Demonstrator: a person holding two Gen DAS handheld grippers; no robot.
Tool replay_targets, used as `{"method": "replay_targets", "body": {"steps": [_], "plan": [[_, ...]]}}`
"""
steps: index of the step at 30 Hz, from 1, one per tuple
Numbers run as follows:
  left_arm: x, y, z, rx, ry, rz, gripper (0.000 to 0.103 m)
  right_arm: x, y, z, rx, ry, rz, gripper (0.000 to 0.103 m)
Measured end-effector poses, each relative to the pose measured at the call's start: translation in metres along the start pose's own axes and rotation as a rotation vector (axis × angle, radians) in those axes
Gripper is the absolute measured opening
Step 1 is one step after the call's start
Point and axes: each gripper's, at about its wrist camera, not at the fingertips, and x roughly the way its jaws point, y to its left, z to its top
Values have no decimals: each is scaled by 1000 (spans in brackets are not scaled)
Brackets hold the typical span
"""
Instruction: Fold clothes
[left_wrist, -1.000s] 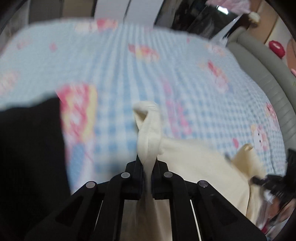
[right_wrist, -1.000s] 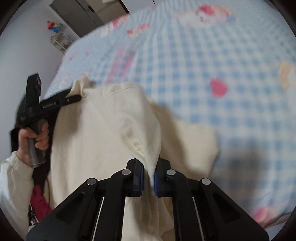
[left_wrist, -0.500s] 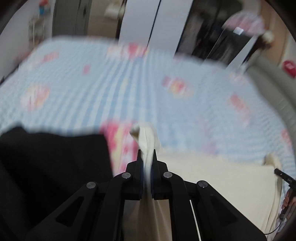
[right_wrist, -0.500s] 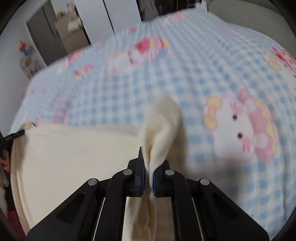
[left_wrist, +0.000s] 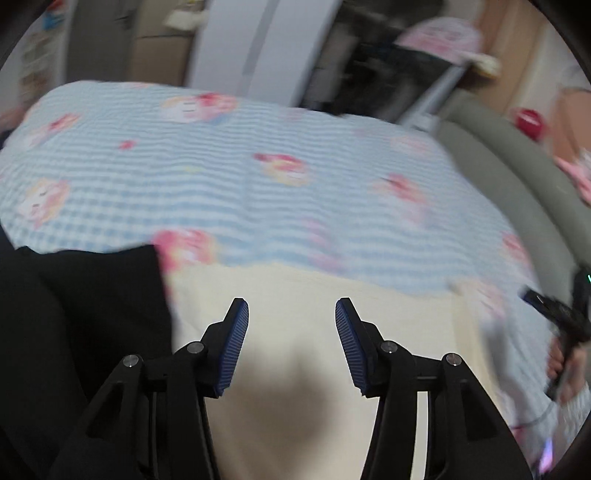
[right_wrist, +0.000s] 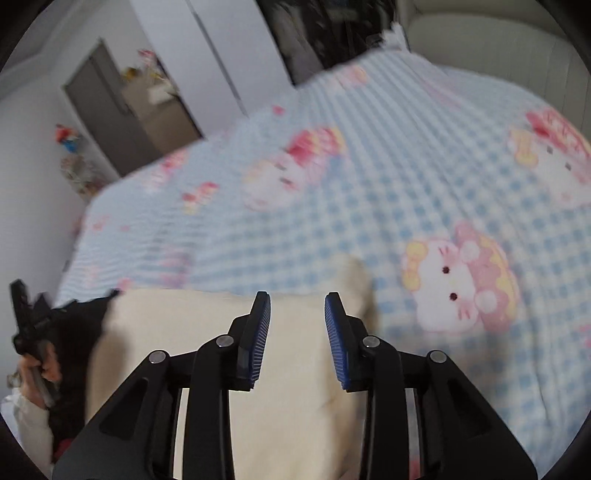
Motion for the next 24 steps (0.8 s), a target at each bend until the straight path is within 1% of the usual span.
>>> {"method": "replay_targets", "body": {"steps": [1, 3, 5, 7, 9, 11, 13, 14, 16, 17, 18, 20, 22, 24], "plan": [[-7, -16, -13, 18, 24, -15, 50, -14, 14, -17, -9, 12, 33, 32], [-16, -48, -54, 64, 98, -13, 50, -40, 40, -53, -28, 38, 96, 42], [-21, -77, -100, 111, 164, -10, 49, -50, 65, -113, -27, 100, 132, 46], [-35, -105, -152, 116, 202, -20, 49, -59, 90, -173, -25, 164, 165, 46], [-35, -120, -211, 77, 258, -9, 49, -57, 106, -232, -55, 211, 113, 46], [-35, -123, -260, 59, 318, 42, 49, -50, 115, -285, -90, 268, 57, 46], [-36, -123, -307, 50, 379, 103, 49, -45, 111, -338, -86, 358, 25, 46], [-45, -122, -331, 46, 381, 104, 49, -43, 109, -365, -82, 403, 11, 46], [-77, -118, -368, 56, 334, 98, 49, -62, 101, -407, -108, 406, 2, 45], [-96, -112, -386, 50, 323, 103, 49, -73, 97, -427, -121, 404, -2, 45], [-110, -108, -401, 39, 323, 101, 49, -89, 95, -447, -162, 387, -10, 45], [-130, -101, -421, 24, 335, 95, 49, -113, 93, -473, -180, 384, -35, 46], [-145, -98, -431, 27, 343, 101, 47, -134, 90, -491, -169, 377, -27, 46], [-163, -91, -434, -20, 309, 89, 47, -150, 86, -499, -131, 371, -19, 46]]}}
